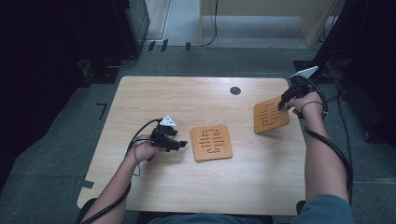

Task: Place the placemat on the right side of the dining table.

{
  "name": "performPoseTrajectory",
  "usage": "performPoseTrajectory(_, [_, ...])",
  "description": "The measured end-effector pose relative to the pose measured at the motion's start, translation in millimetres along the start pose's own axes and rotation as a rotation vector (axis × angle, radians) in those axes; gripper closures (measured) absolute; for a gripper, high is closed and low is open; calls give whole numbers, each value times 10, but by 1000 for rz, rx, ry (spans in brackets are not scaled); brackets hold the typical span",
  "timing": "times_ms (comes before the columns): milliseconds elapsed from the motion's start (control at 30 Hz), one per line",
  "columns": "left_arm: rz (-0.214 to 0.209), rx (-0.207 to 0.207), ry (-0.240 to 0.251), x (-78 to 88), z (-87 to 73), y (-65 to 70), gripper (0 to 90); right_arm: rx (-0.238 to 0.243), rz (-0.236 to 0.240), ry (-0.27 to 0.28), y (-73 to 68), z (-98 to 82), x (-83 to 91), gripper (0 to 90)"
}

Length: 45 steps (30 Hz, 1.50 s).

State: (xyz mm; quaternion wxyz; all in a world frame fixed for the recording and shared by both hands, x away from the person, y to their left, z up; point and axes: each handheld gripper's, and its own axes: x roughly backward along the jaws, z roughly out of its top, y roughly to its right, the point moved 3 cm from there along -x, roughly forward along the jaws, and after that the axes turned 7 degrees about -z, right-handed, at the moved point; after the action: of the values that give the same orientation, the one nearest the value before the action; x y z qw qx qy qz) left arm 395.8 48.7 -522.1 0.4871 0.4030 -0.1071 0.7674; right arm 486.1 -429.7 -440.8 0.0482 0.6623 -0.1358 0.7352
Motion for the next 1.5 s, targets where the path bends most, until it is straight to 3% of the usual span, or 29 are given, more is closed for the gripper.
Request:
performPoseTrajectory(233, [2, 4, 4, 7, -2, -9, 278, -10, 32, -8, 29, -19, -77, 696])
performPoseTrajectory(900, [5, -1, -5, -11, -7, -3, 278, -1, 23, 24, 31, -15, -170, 652])
performPoseTrajectory(1500, [3, -8, -12, -28, -6, 5, 278, -6, 49, 36, 33, -15, -305, 615])
